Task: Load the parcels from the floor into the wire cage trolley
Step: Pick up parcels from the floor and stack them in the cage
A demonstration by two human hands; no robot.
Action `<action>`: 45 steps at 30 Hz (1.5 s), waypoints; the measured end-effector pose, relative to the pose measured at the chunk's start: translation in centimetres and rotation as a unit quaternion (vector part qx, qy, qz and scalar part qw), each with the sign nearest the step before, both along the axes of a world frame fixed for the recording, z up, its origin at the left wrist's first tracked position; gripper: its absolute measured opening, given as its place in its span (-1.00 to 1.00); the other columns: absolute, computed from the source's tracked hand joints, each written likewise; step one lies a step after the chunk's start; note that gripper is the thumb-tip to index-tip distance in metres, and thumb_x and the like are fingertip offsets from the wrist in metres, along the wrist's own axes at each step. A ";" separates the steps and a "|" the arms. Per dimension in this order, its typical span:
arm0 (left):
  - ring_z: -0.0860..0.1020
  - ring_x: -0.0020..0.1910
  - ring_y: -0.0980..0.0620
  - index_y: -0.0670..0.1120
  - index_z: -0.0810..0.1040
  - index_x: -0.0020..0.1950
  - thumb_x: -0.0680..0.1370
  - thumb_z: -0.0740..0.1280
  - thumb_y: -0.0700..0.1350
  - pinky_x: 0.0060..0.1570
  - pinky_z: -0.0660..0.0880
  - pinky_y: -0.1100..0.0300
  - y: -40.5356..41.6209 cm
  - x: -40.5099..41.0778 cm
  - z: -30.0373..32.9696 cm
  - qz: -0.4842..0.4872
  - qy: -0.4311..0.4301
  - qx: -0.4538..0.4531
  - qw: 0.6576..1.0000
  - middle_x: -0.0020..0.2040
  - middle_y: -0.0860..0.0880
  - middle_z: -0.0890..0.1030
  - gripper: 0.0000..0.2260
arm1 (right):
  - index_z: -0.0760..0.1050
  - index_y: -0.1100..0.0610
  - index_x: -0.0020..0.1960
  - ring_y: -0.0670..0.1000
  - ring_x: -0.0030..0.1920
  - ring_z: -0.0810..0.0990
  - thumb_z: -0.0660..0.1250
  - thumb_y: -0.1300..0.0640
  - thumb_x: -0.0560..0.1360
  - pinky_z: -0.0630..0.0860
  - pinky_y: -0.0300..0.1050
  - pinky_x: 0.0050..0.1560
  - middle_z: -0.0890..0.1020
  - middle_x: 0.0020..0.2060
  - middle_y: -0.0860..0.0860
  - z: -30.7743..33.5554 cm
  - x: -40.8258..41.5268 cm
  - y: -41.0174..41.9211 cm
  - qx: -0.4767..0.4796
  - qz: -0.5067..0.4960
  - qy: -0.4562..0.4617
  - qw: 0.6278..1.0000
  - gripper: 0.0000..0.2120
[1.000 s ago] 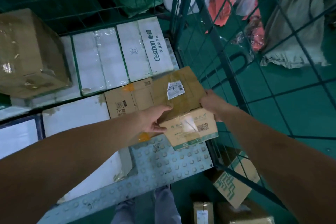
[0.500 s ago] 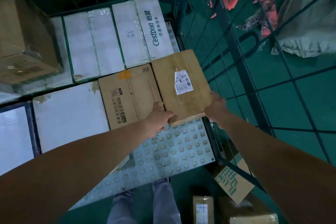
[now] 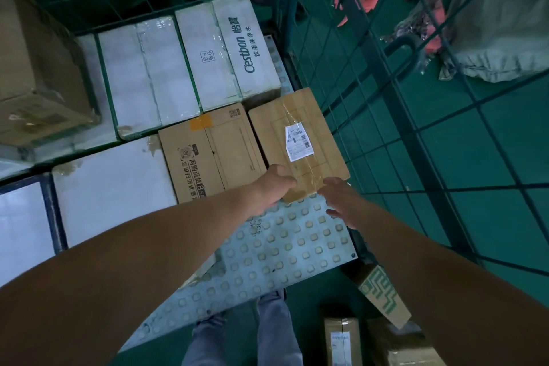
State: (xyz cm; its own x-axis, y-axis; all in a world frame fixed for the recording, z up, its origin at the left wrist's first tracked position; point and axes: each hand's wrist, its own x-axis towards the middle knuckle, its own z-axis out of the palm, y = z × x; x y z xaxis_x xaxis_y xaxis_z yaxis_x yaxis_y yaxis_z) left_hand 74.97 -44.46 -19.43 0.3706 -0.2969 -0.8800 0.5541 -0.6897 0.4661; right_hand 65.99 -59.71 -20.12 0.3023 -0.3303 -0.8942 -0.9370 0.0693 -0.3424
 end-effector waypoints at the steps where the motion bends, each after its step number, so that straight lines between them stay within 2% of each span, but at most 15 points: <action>1: 0.50 0.22 -0.05 0.02 0.26 0.55 0.63 0.34 -0.02 0.20 0.55 0.03 -0.1 -0.4 -0.2 -0.006 0.009 0.005 1.000 0.28 -0.09 0.50 -0.49 | 0.37 0.06 0.48 0.13 0.27 0.50 0.25 0.19 0.65 0.54 0.04 0.30 0.47 0.28 0.11 -0.4 -0.2 0.2 0.009 -0.010 0.003 1.000 -0.60; 3: 0.50 0.28 -0.08 -0.03 0.28 0.53 0.63 0.36 -0.02 0.18 0.55 0.03 -0.5 -1.5 -1.1 -0.017 0.025 0.018 0.999 0.33 -0.12 0.48 -0.49 | 0.44 0.13 0.36 0.12 0.27 0.52 0.24 0.20 0.66 0.54 0.03 0.27 0.51 0.29 0.13 -1.8 -0.8 0.9 0.016 -0.032 0.016 0.999 -0.72; 5: 0.48 0.29 -0.07 -0.04 0.26 0.53 0.62 0.36 -0.02 0.26 0.53 0.01 -1.0 -2.3 -2.3 -0.021 0.034 0.027 0.999 0.28 -0.08 0.46 -0.48 | 0.48 0.18 0.23 0.09 0.11 0.56 0.23 0.22 0.65 0.57 0.01 0.18 0.53 0.14 0.15 -3.6 -0.8 1.7 0.025 -0.054 0.026 0.998 -0.83; 7: 0.45 0.25 -0.05 -0.04 0.22 0.55 0.62 0.37 -0.02 0.31 0.51 0.01 -1.2 -2.6 -4.0 -0.017 0.031 0.029 0.999 0.25 -0.05 0.43 -0.45 | 0.49 0.19 0.23 0.06 -0.07 0.55 0.20 0.26 0.64 0.54 -0.03 0.05 0.49 0.05 0.14 -5.8 -0.2 2.6 0.032 -0.057 0.014 0.998 -0.80; 8: 0.44 0.23 -0.04 -0.04 0.20 0.56 0.62 0.37 -0.03 0.32 0.50 0.01 -1.1 -2.6 -4.8 -0.008 0.028 0.030 0.999 0.24 -0.04 0.44 -0.43 | 0.45 0.16 0.32 0.05 -0.06 0.53 0.18 0.26 0.63 0.52 -0.05 0.11 0.49 0.07 0.12 -6.8 0.0 3.0 0.032 -0.054 0.004 0.998 -0.72; 11: 0.42 0.20 -0.04 -0.05 0.18 0.58 0.62 0.36 -0.09 0.31 0.50 0.00 -0.7 -2.4 -6.1 0.011 0.008 0.026 1.000 0.18 -0.02 0.41 -0.41 | 0.30 0.01 0.50 0.11 0.16 0.51 0.18 0.21 0.63 0.50 0.14 0.35 0.48 0.20 0.09 -8.3 0.0 3.8 0.023 -0.036 -0.017 0.999 -0.55; 15: 0.46 0.21 -0.05 -0.04 0.23 0.54 0.62 0.35 -0.10 0.25 0.54 0.01 0.3 -2.0 -5.4 0.011 -0.006 0.029 0.999 0.17 -0.05 0.43 -0.47 | 0.41 -0.06 0.39 0.18 0.25 0.53 0.19 0.19 0.62 0.48 0.22 0.37 0.54 0.22 0.12 -6.7 -1.8 4.3 0.029 0.014 -0.015 0.999 -0.62; 20: 0.46 0.24 -0.06 -0.06 0.16 0.61 0.62 0.35 -0.03 0.20 0.51 0.06 1.3 -2.7 -1.0 -0.043 -0.017 0.005 0.999 0.26 -0.08 0.42 -0.39 | 0.39 -0.01 0.48 0.12 0.26 0.51 0.23 0.15 0.65 0.50 0.13 0.36 0.50 0.30 0.10 -1.3 -3.3 4.5 0.019 -0.001 -0.036 0.999 -0.59; 24: 0.47 -0.06 0.07 -0.03 0.22 0.56 0.62 0.34 -0.01 0.07 0.52 0.12 1.0 -4.4 3.4 -0.103 -0.035 0.007 0.994 0.14 -0.05 0.47 -0.45 | 0.45 0.05 0.45 0.09 0.27 0.52 0.26 0.16 0.65 0.52 -0.01 0.29 0.54 0.31 0.10 4.0 -5.5 5.2 0.024 -0.057 -0.051 0.997 -0.64; 26: 0.46 -0.09 0.09 -0.04 0.23 0.55 0.62 0.35 -0.01 0.08 0.53 0.10 0.5 -5.6 5.0 -0.136 -0.036 0.006 0.990 0.10 -0.04 0.48 -0.45 | 0.45 0.06 0.45 0.08 0.26 0.53 0.26 0.15 0.65 0.52 -0.03 0.29 0.55 0.24 0.06 6.2 -7.1 5.4 0.022 -0.069 -0.058 0.996 -0.64; 32: 0.48 0.08 -0.01 -0.02 0.30 0.54 0.62 0.37 -0.02 0.14 0.52 0.09 -2.9 -12.9 9.6 -0.242 -0.045 0.003 0.969 0.17 -0.07 0.47 -0.48 | 0.44 0.20 0.47 0.19 0.43 0.46 0.27 0.24 0.64 0.46 0.09 0.32 0.50 0.41 0.17 11.3 -16.7 5.1 0.007 -0.163 -0.086 0.983 -0.60; 37: 0.47 -0.11 0.00 -0.05 0.45 0.05 0.67 0.27 -0.15 0.06 0.51 0.06 -5.6 -20.8 12.3 -0.403 -0.040 -0.010 0.914 -0.12 -0.01 0.45 -0.98 | 0.40 0.28 0.47 0.15 0.32 0.51 0.23 0.25 0.67 0.46 0.01 0.30 0.51 0.15 0.12 12.9 -25.5 4.8 0.006 -0.326 -0.059 0.944 -0.62; 39: 0.40 -0.21 0.07 -0.03 0.40 -0.12 0.69 0.23 -0.18 -0.12 0.40 0.17 -6.3 -24.7 12.8 -0.465 -0.011 -0.009 0.885 -0.16 -0.01 0.41 -0.81 | 0.38 0.28 0.48 0.03 0.12 0.55 0.19 0.24 0.68 0.53 -0.15 0.09 0.54 0.27 0.17 12.9 -29.8 4.4 0.006 -0.393 -0.071 0.917 -0.61; 41: 0.40 -0.15 0.03 -0.03 0.43 -0.10 0.66 0.26 -0.13 -0.12 0.37 0.17 -7.0 -28.0 12.7 -0.480 0.008 0.003 0.877 -0.09 -0.05 0.45 -0.86 | 0.41 0.27 0.46 -0.06 -0.07 0.51 0.20 0.22 0.66 0.50 -0.27 -0.19 0.50 0.40 0.23 12.7 -33.7 3.9 0.007 -0.412 -0.082 0.907 -0.62; 45: 0.44 -0.03 0.00 0.03 0.49 0.03 0.66 0.31 -0.05 0.09 0.43 0.10 -9.8 -35.5 11.0 -0.497 0.001 0.023 0.868 -0.03 -0.01 0.47 -0.97 | 0.47 0.27 0.41 0.18 0.24 0.58 0.24 0.22 0.65 0.46 -0.18 -0.16 0.52 0.37 0.26 12.3 -42.7 3.3 -0.002 -0.425 -0.067 0.903 -0.65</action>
